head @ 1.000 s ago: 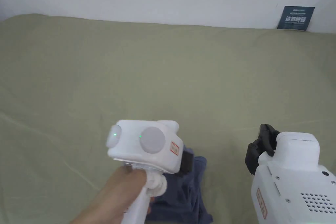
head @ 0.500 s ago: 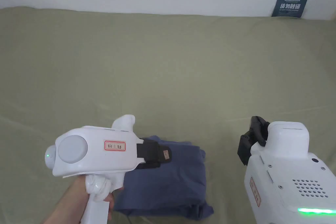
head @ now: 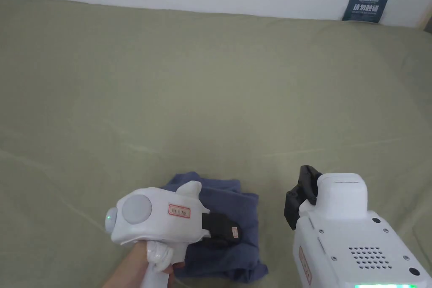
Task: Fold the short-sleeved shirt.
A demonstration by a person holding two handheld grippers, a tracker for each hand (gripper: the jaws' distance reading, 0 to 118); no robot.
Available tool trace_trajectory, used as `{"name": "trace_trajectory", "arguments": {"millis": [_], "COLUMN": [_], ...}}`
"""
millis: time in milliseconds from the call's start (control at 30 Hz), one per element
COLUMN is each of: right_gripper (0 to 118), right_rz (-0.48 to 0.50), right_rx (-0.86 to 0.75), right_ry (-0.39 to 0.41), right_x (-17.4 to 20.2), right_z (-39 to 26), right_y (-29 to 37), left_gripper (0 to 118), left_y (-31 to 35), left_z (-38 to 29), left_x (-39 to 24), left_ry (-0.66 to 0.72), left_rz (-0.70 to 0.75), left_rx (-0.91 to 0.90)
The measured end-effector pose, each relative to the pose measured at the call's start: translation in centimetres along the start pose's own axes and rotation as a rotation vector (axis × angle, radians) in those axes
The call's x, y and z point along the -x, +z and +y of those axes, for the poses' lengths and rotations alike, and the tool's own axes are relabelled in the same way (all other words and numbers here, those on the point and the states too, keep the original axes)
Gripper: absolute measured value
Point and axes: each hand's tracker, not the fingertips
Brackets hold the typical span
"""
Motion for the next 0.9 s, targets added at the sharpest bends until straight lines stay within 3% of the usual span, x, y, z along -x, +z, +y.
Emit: {"name": "trace_trajectory", "arguments": {"millis": [200,367,467,700,733,833,900], "right_gripper": [7,7,7,7,7,6,6], "right_rz": [0.020,0.116,0.189,0.139,0.140,0.111,0.113], "right_rx": [0.008,0.092,0.204,0.371,0.347,0.325,0.317], "right_ry": [0.005,-0.010,-0.085,-0.048,-0.050,0.055,0.031], "right_x": [1.1,3.9,5.0,6.3,6.5,7.5,7.4], "right_z": [-0.4,-2.6,-4.5,-9.9,-10.6,-9.8,-9.9], "right_y": [0.0,-0.9,-2.5,-6.0,-6.4,-6.3,-6.2], "left_gripper": [0,0,0,1,1,1,6], "left_y": [6.8,13.0,15.0,15.7,15.5,14.8,14.6], "left_z": [-0.2,-0.7,-1.0,-1.2,-1.2,-1.0,-0.8], "left_x": [-1.4,-0.6,1.0,4.7,4.9,5.0,4.8], "left_ry": [-0.033,-0.057,-0.051,0.025,0.029,0.029,0.010], "left_rz": [0.014,0.127,0.205,0.247,0.245,0.230,0.179], "left_rx": [-0.126,-0.249,-0.252,-0.232,-0.215,-0.181,-0.162]}}
